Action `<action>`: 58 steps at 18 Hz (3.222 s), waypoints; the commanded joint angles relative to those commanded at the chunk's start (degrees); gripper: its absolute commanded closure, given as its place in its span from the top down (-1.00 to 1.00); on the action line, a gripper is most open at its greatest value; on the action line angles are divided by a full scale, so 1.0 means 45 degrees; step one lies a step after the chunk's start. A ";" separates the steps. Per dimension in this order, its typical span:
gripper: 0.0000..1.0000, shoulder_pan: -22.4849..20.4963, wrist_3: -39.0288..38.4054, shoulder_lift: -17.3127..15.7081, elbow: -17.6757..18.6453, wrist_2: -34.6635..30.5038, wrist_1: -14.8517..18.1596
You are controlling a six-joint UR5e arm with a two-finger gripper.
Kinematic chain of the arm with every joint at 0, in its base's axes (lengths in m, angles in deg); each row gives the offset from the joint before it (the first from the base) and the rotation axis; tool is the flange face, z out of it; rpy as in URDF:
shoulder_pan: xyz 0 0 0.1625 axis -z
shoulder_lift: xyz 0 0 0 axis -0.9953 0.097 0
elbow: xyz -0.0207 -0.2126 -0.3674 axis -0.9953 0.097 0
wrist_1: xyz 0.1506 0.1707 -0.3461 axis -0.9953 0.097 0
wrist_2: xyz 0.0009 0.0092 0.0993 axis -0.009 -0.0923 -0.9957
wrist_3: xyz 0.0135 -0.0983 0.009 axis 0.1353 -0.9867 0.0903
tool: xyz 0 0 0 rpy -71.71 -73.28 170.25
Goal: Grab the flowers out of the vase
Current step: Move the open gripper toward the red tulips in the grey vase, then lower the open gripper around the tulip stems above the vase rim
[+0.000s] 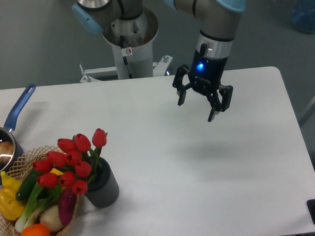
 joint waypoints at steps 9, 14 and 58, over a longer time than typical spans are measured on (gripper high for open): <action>1.00 0.0273 0.0059 -0.0117 0.0547 0.0041 0.0078; 1.00 0.1053 -0.0118 0.0058 0.0664 0.0449 0.0391; 1.00 0.3105 -0.0274 0.2558 0.0782 0.5685 -0.1639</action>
